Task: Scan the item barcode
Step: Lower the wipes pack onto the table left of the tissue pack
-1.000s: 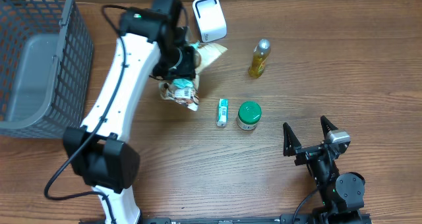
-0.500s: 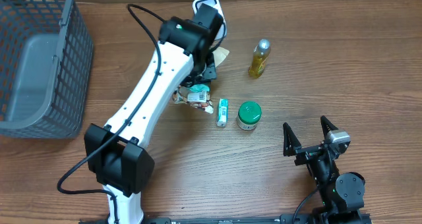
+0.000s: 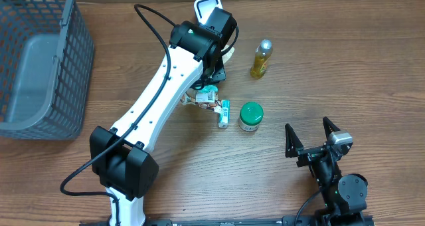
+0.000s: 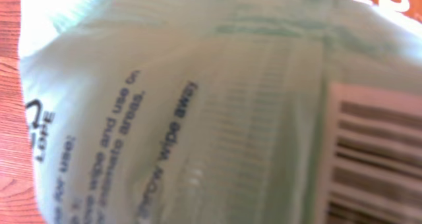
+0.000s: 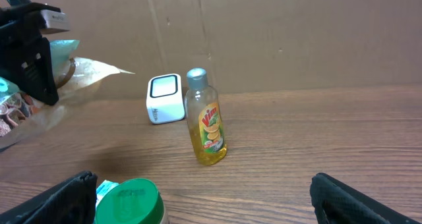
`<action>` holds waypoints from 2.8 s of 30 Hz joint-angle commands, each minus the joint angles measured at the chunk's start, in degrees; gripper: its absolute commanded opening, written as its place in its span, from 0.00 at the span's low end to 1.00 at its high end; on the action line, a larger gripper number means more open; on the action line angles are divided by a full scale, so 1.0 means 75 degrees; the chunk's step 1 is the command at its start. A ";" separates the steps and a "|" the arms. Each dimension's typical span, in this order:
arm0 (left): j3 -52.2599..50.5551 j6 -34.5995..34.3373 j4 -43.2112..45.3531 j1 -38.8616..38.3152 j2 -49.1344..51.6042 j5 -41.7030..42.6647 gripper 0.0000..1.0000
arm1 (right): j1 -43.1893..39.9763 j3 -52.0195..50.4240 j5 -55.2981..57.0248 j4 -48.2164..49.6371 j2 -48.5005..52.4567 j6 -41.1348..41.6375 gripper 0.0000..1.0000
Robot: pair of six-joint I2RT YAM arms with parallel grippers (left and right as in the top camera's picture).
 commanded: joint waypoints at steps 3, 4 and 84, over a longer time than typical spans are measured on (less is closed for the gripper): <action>-0.0323 -0.0248 0.0102 -0.0015 0.0003 -0.0157 0.04 | -0.0020 -0.0082 -0.0009 0.0055 -0.0052 -0.0026 1.00; -0.0396 -0.0245 0.0157 -0.0015 0.0003 -0.0157 0.04 | -0.0020 -0.0082 -0.0009 0.0055 -0.0052 -0.0026 1.00; -0.3206 0.0420 0.2186 -0.0015 0.0055 -0.0475 0.11 | -0.0020 -0.0082 -0.0006 0.0055 -0.0052 -0.0026 1.00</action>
